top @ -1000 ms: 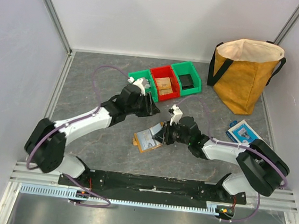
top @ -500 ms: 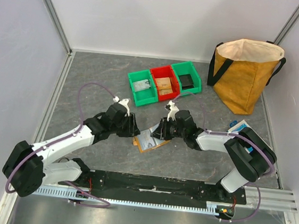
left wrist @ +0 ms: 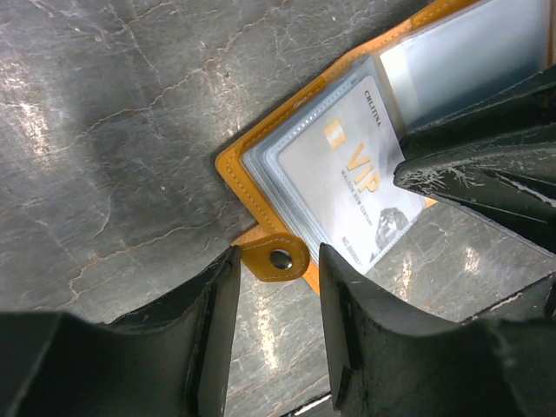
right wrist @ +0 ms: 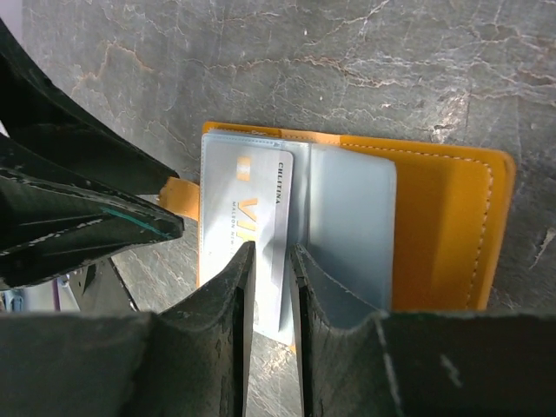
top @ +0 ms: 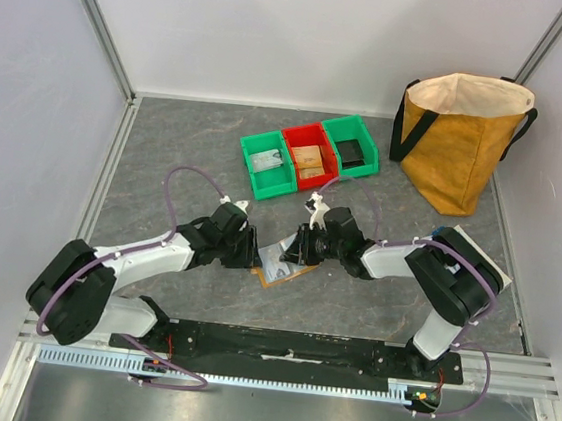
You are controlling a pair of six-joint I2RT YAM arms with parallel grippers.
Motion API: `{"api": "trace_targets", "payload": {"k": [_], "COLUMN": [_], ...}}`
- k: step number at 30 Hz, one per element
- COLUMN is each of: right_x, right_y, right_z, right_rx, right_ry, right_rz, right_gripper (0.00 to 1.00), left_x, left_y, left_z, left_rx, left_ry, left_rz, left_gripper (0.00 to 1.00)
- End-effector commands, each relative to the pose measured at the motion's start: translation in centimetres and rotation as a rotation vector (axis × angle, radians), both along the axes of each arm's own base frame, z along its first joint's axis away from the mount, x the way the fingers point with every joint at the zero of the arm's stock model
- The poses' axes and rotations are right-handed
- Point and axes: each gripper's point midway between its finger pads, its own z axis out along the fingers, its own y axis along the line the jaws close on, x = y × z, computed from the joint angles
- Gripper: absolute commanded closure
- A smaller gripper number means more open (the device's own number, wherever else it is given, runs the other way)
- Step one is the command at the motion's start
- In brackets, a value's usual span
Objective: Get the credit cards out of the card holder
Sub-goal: Remove the credit card from the card holder.
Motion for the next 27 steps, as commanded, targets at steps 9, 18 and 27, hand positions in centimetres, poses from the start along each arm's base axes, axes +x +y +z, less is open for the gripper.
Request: {"api": "trace_targets", "payload": {"k": [9, 18, 27], "right_x": [-0.6, -0.1, 0.9], "right_y": [0.1, -0.6, -2.9], "right_z": [-0.2, 0.4, -0.9], "right_rx": [0.022, -0.027, -0.174], "right_ry": [0.025, -0.001, -0.032], "right_rz": [0.001, -0.017, -0.093], "right_gripper": [0.72, 0.70, 0.68], "left_x": [0.7, 1.0, 1.1], "left_y": [-1.8, -1.0, -0.6], "left_z": [-1.3, -2.5, -3.4], "left_rx": [-0.073, -0.032, 0.009], "left_ry": [0.017, 0.026, 0.036], "left_rz": [0.023, 0.060, 0.067], "left_gripper": [0.57, 0.65, 0.71]}}
